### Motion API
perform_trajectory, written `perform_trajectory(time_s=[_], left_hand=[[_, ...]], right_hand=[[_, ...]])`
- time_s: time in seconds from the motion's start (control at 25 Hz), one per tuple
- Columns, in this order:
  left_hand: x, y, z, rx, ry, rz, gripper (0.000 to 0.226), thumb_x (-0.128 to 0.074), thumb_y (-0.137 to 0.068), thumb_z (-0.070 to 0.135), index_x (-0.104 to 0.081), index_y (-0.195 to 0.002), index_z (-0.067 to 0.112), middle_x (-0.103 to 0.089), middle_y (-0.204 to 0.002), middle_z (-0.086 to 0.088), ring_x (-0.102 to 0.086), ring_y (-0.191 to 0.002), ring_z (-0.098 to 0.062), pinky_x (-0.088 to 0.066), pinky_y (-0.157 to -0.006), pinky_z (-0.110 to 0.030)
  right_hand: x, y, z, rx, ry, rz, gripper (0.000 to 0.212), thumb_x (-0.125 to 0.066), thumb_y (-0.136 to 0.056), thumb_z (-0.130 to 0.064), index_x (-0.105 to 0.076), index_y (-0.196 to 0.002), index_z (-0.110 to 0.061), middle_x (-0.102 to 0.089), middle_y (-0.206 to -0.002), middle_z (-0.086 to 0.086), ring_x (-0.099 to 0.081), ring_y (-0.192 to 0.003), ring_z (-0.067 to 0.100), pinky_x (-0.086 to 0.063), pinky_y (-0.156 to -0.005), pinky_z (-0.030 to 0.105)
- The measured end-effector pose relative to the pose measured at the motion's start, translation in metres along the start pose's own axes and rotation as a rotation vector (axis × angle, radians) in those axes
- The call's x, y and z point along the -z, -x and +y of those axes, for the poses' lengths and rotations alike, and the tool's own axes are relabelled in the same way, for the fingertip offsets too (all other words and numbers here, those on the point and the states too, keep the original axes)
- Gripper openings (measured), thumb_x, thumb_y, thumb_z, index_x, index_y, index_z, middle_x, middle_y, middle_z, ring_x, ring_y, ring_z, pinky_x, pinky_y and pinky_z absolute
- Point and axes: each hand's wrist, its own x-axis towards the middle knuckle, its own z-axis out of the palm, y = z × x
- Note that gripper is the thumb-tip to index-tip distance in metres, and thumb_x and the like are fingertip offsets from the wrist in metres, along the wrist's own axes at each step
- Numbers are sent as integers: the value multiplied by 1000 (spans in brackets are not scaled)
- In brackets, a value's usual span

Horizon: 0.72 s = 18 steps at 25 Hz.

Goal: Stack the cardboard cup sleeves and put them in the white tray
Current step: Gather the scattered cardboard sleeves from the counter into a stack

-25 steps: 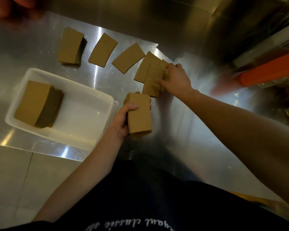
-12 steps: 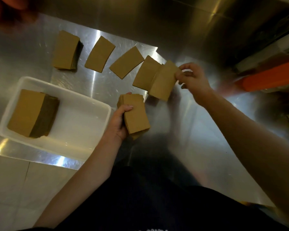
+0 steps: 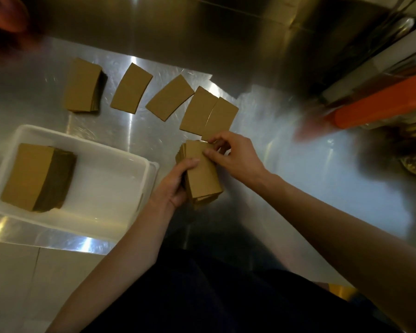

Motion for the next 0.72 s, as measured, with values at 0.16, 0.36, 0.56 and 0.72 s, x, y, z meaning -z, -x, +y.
perform_trajectory(time_s=[0.16, 0.36, 0.56, 0.72], left_hand=[[16, 0, -5, 11, 3, 4, 92, -83, -45, 25, -49, -130, 17, -61, -116, -16, -62, -99, -30, -56, -73, -44], [26, -3, -1, -1, 57, -12, 124, -94, -35, 32, -40, -145, 10, -60, -123, -16, -61, -104, -30, -52, -84, -48], [23, -3, 5, 3, 50, 48, 129, -94, -32, 33, -38, -146, 11, -57, -124, -18, -60, -105, -31, -54, -79, -47], [22, -1, 5, 12, 76, 62, 129, -95, -30, 33, -40, -145, 11, -60, -121, -16, -61, -103, -31, -54, -78, -46]], right_hand=[[9, -18, 5, 43, 43, -4, 35, -66, -88, -41, -62, -117, -22, -61, -102, -7, -58, -87, 6, -52, -79, 23], [36, -96, 20, -245, 346, 155, 73, -70, -81, -53, -42, -138, -17, -42, -138, 11, -47, -123, 28, -47, -99, 40], [26, -107, 22, -210, 558, 70, 86, -78, -75, -48, -35, -139, -11, -44, -138, 15, -47, -125, 33, -45, -98, 43], [54, -110, 18, -316, -96, 23, 64, -83, -75, -20, -43, -125, -13, -54, -124, 10, -58, -109, 25, -53, -80, 33]])
